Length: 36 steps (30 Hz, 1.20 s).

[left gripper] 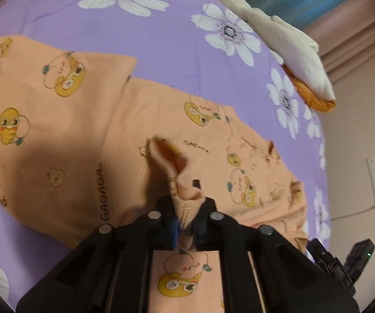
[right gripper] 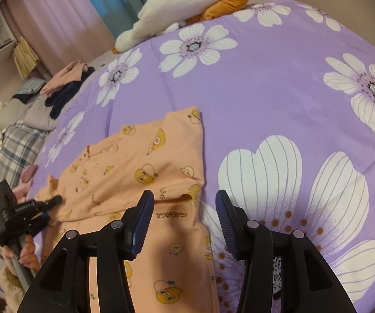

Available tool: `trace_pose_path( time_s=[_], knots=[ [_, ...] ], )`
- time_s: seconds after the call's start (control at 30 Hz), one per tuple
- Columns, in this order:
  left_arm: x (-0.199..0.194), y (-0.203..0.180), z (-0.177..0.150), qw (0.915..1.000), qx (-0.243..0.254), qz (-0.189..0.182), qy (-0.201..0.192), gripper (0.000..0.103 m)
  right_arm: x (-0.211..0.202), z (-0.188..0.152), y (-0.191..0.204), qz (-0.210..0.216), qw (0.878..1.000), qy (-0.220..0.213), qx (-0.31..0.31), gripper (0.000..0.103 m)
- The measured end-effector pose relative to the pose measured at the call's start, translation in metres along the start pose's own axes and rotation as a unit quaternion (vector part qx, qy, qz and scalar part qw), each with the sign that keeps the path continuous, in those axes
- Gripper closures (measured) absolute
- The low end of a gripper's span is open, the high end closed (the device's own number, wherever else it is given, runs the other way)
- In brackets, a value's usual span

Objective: Fold small clothes

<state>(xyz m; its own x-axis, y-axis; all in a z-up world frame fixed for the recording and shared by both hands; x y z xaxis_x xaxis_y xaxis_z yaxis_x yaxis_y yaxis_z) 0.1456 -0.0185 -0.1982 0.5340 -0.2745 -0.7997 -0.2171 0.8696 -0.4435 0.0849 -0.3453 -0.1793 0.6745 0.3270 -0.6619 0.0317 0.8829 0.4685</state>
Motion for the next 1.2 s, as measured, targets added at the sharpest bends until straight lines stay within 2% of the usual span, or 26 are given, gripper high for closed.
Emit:
trace_pose_path(
  time_s=[0.13,0.27,0.5,0.6,0.67,0.73,0.8,0.97,1.07,1.13,1.2],
  knots=[
    [-0.017,-0.002,0.007,0.9972,0.023,0.051,-0.050,0.097,0.003,-0.001,-0.006,-0.003,1.000,0.006,0.009,0.055],
    [-0.035,0.002,0.014,0.9942,0.032,0.063,-0.081,0.097,0.004,-0.001,-0.007,0.002,1.000,0.008,0.010,0.055],
    [-0.011,0.019,0.008,0.9949,0.027,0.088,-0.041,0.096,0.008,-0.003,-0.002,0.016,1.000,0.010,0.007,0.055],
    [-0.006,0.018,0.004,0.9933,0.042,0.100,-0.041,0.094,0.012,-0.003,-0.003,0.025,1.000,0.013,0.013,0.055],
    [-0.007,0.015,0.002,0.9923,0.049,0.105,-0.045,0.094,0.016,-0.003,-0.001,0.031,0.999,0.015,0.012,0.061],
    [-0.007,0.016,0.002,0.9923,0.049,0.105,-0.043,0.094,0.020,-0.003,0.002,0.031,0.999,0.018,0.002,0.086],
    [-0.007,0.016,0.002,0.9928,0.046,0.103,-0.041,0.093,0.019,-0.004,0.003,0.025,1.000,0.017,0.000,0.092],
    [-0.011,0.017,0.002,0.9942,0.045,0.093,-0.033,0.090,-0.006,-0.002,0.002,0.021,1.000,-0.016,-0.002,0.094],
    [-0.010,0.015,0.001,0.9935,0.049,0.096,-0.034,0.090,0.000,-0.009,-0.004,0.019,1.000,-0.002,0.006,0.094],
    [-0.009,0.014,0.000,0.9928,0.052,0.102,-0.036,0.090,0.016,-0.014,-0.010,0.004,1.000,0.023,0.012,0.094],
    [-0.010,0.012,-0.001,0.9919,0.058,0.106,-0.038,0.091,0.018,-0.014,-0.009,-0.003,1.000,0.022,0.008,0.094]
  ],
)
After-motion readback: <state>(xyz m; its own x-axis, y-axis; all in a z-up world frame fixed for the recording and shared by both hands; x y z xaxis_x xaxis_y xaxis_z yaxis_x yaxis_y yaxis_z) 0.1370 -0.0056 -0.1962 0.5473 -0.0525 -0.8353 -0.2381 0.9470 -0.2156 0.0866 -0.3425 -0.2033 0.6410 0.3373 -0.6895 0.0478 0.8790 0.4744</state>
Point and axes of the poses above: each gripper's, at about its wrist camera, not at the fingertips, and x roughly the way its jaws point, y to its left, z to its top, the point moved 3 cm from there along x, roughly the way its jaws point, and after that the axes turned 9 degrees about z, right-handed, at the moved point
